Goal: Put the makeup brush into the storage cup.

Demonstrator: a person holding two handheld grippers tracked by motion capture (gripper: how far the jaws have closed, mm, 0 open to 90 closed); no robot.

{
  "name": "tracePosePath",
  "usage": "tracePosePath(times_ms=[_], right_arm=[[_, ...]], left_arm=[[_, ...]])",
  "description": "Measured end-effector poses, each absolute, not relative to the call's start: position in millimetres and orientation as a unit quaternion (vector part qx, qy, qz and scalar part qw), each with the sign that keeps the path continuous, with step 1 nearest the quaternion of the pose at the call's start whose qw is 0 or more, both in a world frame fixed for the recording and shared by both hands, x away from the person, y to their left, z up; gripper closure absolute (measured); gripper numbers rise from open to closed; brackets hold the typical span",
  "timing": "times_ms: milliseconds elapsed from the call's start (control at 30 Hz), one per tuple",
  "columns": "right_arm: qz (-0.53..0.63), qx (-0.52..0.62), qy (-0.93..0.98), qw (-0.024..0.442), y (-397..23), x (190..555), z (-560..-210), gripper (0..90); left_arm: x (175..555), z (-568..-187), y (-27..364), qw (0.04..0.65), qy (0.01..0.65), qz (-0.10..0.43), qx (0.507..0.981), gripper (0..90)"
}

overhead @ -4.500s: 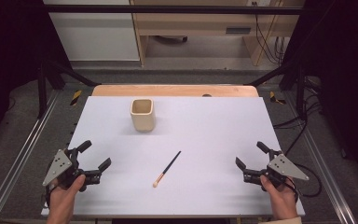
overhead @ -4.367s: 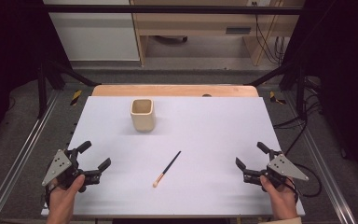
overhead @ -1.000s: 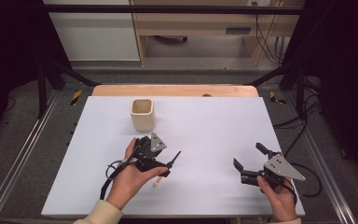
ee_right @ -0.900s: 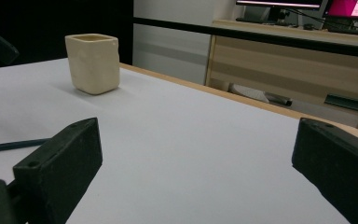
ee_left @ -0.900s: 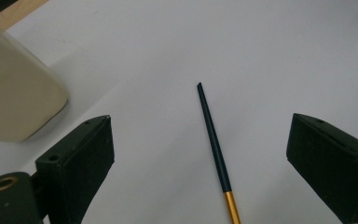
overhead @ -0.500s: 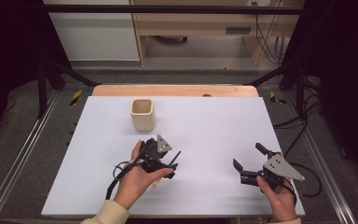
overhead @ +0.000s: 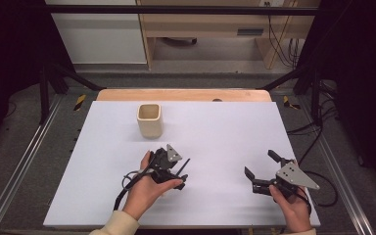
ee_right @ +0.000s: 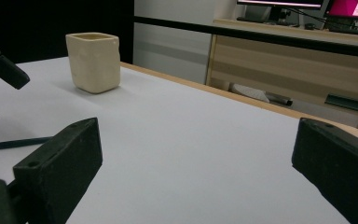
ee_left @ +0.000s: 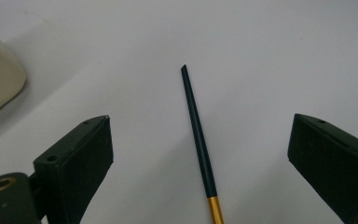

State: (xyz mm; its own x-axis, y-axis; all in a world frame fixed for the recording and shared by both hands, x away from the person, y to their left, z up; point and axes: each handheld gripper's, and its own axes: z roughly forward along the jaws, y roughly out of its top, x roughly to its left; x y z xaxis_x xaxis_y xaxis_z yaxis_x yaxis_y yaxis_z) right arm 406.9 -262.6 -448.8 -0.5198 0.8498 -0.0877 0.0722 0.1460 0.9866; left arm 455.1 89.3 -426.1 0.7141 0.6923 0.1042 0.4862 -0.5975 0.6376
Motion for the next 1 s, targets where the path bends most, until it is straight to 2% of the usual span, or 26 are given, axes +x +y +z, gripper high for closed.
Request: tracePosePath(times_ms=[1000], right_arm=[[0.555, 0.34, 0.675, 0.347, -262, 407, -449, 2.3]], left_arm=[[466, -431, 74, 0.215, 0.347, 0.134, 0.903, 13.0]])
